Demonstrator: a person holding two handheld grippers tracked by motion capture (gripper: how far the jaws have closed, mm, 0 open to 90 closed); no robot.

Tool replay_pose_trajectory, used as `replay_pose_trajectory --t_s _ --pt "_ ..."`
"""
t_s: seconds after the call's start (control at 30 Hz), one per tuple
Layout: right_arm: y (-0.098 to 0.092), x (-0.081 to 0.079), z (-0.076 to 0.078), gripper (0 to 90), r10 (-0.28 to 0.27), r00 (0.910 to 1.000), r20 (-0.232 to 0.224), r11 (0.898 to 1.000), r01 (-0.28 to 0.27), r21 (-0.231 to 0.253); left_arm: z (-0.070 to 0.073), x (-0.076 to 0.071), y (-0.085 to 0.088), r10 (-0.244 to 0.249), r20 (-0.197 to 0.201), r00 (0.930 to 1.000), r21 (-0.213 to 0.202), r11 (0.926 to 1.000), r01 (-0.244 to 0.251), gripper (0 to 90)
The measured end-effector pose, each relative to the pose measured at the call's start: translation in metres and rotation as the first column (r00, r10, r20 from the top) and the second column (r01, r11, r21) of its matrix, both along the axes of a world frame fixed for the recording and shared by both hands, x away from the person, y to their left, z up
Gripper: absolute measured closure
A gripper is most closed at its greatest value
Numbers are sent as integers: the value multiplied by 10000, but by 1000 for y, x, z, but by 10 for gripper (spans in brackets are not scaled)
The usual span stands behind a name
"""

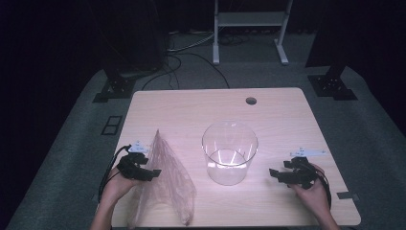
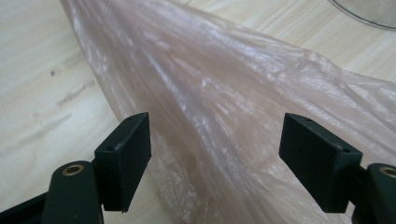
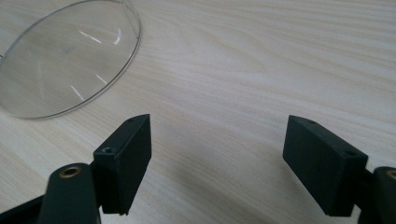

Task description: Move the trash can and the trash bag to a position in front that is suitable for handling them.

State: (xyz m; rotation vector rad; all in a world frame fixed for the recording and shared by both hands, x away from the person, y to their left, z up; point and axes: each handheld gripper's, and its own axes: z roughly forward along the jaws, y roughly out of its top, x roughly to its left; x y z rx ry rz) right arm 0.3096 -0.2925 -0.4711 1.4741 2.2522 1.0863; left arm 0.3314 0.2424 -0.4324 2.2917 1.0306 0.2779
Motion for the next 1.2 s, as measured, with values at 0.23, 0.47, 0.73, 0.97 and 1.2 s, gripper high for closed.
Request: replay_pose_trajectory --t_s 0.23,0.47,0.73,0.97,1.2 --pt "0 -1 0 229 74 10000 -3 10000 -74 -11 12 2 -6 -730 544 9959 501 9963 703 236" --pt "1 0 -1 229 157 9999 -22 9999 -157 -40 22 5 -12 -1980 931 9758 908 9776 1897 216" --pt "3 0 -1 229 258 9997 -20 9996 -258 -134 17 14 -27 -3497 276 9364 1831 9227 3392 198" --pt "2 0 -1 229 238 9997 0 9996 -238 -123 -7 20 -34 -3791 -632 9232 2138 8984 3835 240" --pt "2 0 -2 230 249 9997 -4 9996 -249 -147 -20 20 -33 -3859 -744 9195 1619 9052 3930 293"
